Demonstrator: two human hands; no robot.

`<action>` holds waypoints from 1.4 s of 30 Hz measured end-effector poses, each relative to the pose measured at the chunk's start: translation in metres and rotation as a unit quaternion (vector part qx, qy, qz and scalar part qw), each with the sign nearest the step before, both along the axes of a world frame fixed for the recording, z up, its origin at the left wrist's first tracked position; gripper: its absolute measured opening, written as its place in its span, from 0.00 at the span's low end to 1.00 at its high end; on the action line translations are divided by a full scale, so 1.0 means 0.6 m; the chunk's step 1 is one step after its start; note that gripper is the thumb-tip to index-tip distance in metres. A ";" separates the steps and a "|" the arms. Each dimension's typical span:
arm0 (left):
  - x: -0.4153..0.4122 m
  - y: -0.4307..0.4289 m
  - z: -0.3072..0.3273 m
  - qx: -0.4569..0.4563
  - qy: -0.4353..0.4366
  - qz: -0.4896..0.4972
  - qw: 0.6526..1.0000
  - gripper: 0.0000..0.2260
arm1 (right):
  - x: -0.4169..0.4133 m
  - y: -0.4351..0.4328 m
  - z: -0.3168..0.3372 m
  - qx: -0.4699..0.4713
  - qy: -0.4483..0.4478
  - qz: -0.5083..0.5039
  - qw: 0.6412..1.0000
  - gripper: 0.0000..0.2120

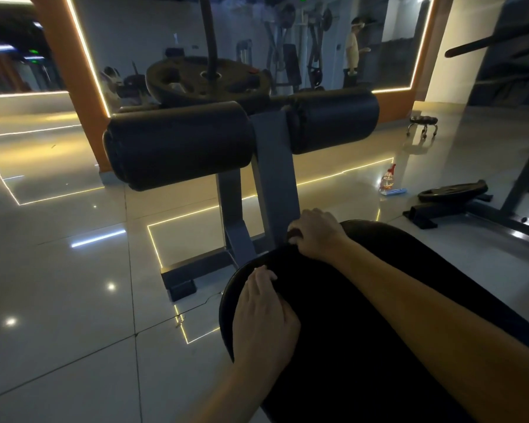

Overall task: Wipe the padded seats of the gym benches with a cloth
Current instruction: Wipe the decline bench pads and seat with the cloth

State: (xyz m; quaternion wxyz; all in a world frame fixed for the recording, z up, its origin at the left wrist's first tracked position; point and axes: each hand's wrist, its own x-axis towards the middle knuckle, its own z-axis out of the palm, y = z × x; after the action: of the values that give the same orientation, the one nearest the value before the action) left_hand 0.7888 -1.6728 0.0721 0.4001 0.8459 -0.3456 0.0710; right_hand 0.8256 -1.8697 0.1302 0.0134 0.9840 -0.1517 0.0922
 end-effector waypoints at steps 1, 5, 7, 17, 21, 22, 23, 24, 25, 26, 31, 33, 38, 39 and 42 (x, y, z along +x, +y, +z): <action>0.001 0.000 -0.001 -0.001 -0.004 -0.003 1.000 0.08 | -0.001 -0.016 0.003 -0.011 0.009 -0.026 1.000 0.12; 0.003 -0.005 -0.003 -0.006 -0.023 0.004 1.000 0.08 | -0.015 -0.057 -0.008 0.002 -0.020 -0.117 0.993 0.15; 0.005 -0.006 -0.008 -0.005 -0.029 0.013 0.999 0.08 | -0.013 -0.028 -0.023 0.059 -0.071 -0.119 0.989 0.13; 0.000 -0.006 -0.005 -0.004 -0.016 0.024 1.000 0.08 | -0.019 0.035 -0.008 0.014 -0.036 -0.050 0.998 0.13; 0.000 -0.011 -0.007 -0.013 -0.027 0.026 0.999 0.08 | -0.024 -0.012 -0.009 0.038 -0.050 -0.162 0.985 0.13; 0.002 -0.012 -0.009 -0.014 -0.030 0.029 0.999 0.08 | -0.018 -0.003 -0.013 0.045 -0.054 -0.153 0.986 0.12; 0.003 -0.013 -0.011 -0.011 -0.029 0.032 0.999 0.08 | -0.011 0.013 -0.017 0.060 -0.062 -0.134 0.987 0.11; 0.004 -0.013 -0.013 -0.004 -0.028 0.033 0.999 0.09 | -0.008 0.034 -0.022 0.074 -0.070 -0.105 0.989 0.10; 0.005 -0.010 -0.014 0.005 -0.028 0.032 0.999 0.10 | -0.007 0.053 -0.027 0.081 -0.075 -0.069 0.991 0.10; 0.004 -0.008 -0.015 0.009 -0.027 0.029 0.999 0.11 | -0.009 0.065 -0.030 0.087 -0.076 -0.035 0.993 0.10; 0.005 -0.004 -0.010 -0.009 -0.025 0.011 1.000 0.08 | -0.016 0.019 -0.007 0.047 -0.028 -0.048 0.997 0.12; 0.005 -0.007 -0.012 -0.014 -0.028 0.013 0.999 0.07 | -0.015 -0.007 -0.004 0.035 -0.023 -0.133 0.990 0.14; 0.006 -0.008 -0.017 0.003 -0.037 0.031 0.999 0.10 | -0.013 0.058 -0.043 0.080 -0.097 -0.090 0.988 0.12; 0.006 -0.006 -0.016 0.008 -0.036 0.028 0.999 0.11 | -0.022 0.072 -0.051 0.093 -0.112 -0.058 0.988 0.12; 0.002 -0.004 -0.005 0.003 -0.031 0.021 0.999 0.11 | -0.045 0.081 -0.054 0.090 -0.126 -0.004 0.988 0.13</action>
State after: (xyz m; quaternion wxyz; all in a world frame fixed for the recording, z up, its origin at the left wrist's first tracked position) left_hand 0.7903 -1.6750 0.0688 0.3846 0.8517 -0.3402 0.1046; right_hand 0.7986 -1.8209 0.0980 -0.0942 0.9611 -0.1637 0.2013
